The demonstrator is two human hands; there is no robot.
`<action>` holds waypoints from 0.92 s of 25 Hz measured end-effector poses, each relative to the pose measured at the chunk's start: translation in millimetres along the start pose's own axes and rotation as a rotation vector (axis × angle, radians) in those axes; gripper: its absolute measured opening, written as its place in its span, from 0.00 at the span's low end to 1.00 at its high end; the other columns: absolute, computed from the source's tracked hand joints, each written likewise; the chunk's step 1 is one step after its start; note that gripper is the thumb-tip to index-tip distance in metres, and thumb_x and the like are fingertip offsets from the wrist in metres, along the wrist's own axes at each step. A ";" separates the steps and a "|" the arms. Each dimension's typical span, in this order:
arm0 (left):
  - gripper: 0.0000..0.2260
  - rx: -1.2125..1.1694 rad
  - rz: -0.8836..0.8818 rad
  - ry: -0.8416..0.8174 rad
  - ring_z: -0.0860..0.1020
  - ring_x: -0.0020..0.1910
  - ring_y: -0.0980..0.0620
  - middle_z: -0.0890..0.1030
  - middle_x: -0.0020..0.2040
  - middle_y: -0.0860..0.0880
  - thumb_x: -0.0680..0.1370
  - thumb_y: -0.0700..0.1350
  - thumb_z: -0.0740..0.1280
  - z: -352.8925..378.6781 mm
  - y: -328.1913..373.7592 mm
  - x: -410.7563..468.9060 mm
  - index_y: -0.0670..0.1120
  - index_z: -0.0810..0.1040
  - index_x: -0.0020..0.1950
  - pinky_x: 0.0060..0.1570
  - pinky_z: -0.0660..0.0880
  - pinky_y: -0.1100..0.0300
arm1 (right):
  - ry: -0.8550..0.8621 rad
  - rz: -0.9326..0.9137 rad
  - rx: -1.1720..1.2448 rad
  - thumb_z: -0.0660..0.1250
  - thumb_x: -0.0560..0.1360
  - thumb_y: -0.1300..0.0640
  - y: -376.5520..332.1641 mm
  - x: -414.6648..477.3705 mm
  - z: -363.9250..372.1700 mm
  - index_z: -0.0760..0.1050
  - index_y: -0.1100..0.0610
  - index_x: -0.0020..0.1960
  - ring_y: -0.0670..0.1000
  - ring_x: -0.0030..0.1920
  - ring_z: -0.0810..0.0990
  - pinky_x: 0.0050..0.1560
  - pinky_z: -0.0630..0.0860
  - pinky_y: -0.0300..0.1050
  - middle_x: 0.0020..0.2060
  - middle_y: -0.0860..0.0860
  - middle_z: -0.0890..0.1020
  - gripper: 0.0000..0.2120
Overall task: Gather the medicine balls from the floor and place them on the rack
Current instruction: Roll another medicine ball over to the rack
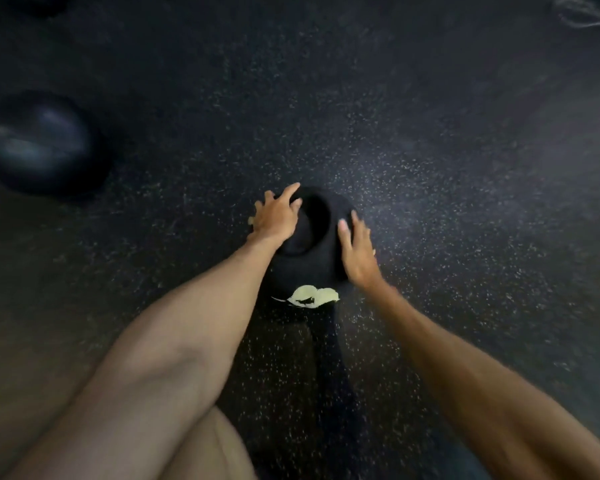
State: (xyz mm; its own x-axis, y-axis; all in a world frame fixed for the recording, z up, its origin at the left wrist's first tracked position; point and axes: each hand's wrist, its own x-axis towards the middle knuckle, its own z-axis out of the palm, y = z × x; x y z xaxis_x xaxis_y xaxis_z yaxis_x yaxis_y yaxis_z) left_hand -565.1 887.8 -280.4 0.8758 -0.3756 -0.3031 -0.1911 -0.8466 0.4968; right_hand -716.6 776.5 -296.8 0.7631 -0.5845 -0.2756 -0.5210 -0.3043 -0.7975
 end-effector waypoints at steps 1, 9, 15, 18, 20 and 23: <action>0.18 0.027 0.013 -0.004 0.65 0.70 0.39 0.66 0.74 0.43 0.84 0.58 0.54 0.0 7.4 12.5 0.66 0.62 0.75 0.68 0.64 0.37 | 0.050 -0.042 -0.011 0.51 0.81 0.34 2.9 -18.9 10.9 0.52 0.51 0.81 0.53 0.81 0.49 0.80 0.44 0.60 0.80 0.51 0.57 0.34; 0.17 0.026 0.194 0.066 0.68 0.70 0.43 0.73 0.69 0.46 0.81 0.48 0.62 17.3 43.3 13.1 0.54 0.72 0.70 0.70 0.63 0.38 | 0.192 -0.005 0.110 0.53 0.79 0.31 29.6 -42.6 14.2 0.51 0.45 0.79 0.49 0.75 0.64 0.75 0.63 0.58 0.76 0.46 0.64 0.34; 0.16 -0.241 0.238 0.242 0.71 0.70 0.47 0.75 0.69 0.48 0.83 0.46 0.59 3.5 13.5 32.7 0.48 0.76 0.69 0.70 0.67 0.51 | 0.309 -0.131 -0.016 0.53 0.81 0.36 -5.2 24.2 -0.7 0.63 0.50 0.77 0.49 0.71 0.69 0.74 0.63 0.55 0.71 0.47 0.73 0.30; 0.24 -0.172 0.306 0.290 0.61 0.78 0.47 0.68 0.76 0.48 0.82 0.60 0.55 7.9 9.5 25.1 0.51 0.69 0.75 0.76 0.59 0.42 | 0.241 -0.077 -0.056 0.52 0.79 0.34 -41.2 105.9 -18.3 0.73 0.48 0.71 0.53 0.64 0.77 0.69 0.70 0.56 0.64 0.49 0.81 0.28; 0.34 -0.045 0.311 0.262 0.49 0.81 0.47 0.54 0.81 0.49 0.78 0.69 0.55 10.7 6.0 22.9 0.56 0.55 0.81 0.78 0.49 0.40 | 0.197 -0.001 -0.125 0.52 0.79 0.35 -70.8 166.7 -18.8 0.78 0.51 0.63 0.57 0.60 0.80 0.65 0.73 0.60 0.57 0.52 0.84 0.27; 0.38 -0.153 0.123 0.179 0.43 0.81 0.49 0.45 0.82 0.53 0.75 0.72 0.59 -2.8 8.8 47.1 0.65 0.47 0.80 0.77 0.48 0.39 | 0.065 0.029 -0.203 0.55 0.79 0.40 -111.0 235.8 -2.9 0.80 0.55 0.59 0.59 0.57 0.80 0.63 0.75 0.59 0.54 0.56 0.84 0.23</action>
State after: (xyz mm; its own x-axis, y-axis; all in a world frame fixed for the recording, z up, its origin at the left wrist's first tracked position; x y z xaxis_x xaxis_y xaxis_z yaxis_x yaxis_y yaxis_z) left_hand -524.3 863.7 -288.1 0.9170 -0.3885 -0.0909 -0.2440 -0.7263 0.6426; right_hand -480.0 670.3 -271.8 0.7237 -0.6408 -0.2562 -0.6139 -0.4282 -0.6632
